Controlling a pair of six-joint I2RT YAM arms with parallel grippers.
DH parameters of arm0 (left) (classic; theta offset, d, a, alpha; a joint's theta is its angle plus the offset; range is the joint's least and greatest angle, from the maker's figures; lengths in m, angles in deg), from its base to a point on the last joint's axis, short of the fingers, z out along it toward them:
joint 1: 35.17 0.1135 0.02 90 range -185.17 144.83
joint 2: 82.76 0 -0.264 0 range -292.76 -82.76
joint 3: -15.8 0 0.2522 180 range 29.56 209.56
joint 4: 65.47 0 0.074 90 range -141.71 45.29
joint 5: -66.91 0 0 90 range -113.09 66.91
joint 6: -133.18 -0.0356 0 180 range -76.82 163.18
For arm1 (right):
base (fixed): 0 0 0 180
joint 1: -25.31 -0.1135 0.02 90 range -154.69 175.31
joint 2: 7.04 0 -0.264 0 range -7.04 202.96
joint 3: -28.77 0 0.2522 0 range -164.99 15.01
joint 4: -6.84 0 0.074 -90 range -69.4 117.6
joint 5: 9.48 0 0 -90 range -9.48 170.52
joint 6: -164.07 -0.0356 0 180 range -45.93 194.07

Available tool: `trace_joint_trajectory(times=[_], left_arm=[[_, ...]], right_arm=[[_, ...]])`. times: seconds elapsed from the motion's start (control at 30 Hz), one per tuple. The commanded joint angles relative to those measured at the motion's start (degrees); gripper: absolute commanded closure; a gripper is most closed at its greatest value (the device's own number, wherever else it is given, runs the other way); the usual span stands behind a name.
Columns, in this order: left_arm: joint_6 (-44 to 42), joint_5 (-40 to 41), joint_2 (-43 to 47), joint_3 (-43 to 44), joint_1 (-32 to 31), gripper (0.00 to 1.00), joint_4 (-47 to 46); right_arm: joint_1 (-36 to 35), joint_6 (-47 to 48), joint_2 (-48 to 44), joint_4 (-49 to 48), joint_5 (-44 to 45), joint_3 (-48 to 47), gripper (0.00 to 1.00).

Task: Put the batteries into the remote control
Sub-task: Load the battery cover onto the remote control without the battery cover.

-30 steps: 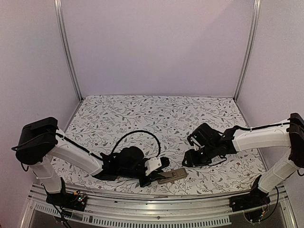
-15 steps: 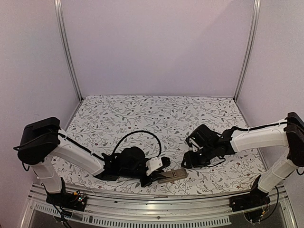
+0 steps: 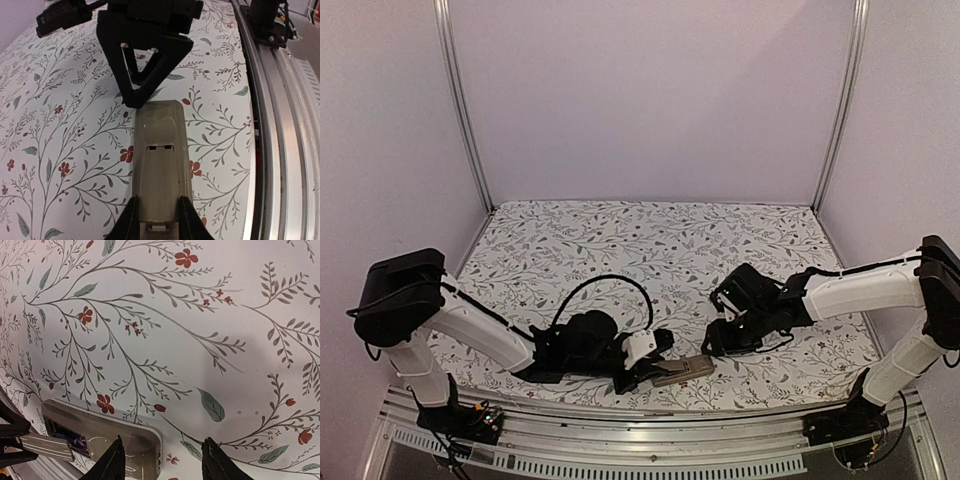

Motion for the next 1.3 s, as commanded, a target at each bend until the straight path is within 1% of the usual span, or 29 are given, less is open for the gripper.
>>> trace_joint_trajectory(times=[0.0, 1.03, 1.27], left_arm=[[0.29, -0.52, -0.5, 0.7, -0.61, 0.98, -1.66], [1.33, -0.6, -5.1, 3.55, -0.67, 0.99, 1.51], [1.06, -0.04, -5.08, 3.81, -0.66, 0.99, 3.87]], right_arm=[[-0.37, 0.21, 0.46, -0.54, -0.22, -0.89, 0.49], [-0.46, 0.44, 0.46, -0.57, 0.31, -0.53, 0.51], [-0.68, 0.54, 0.15, 0.12, -0.04, -0.54, 0.51]])
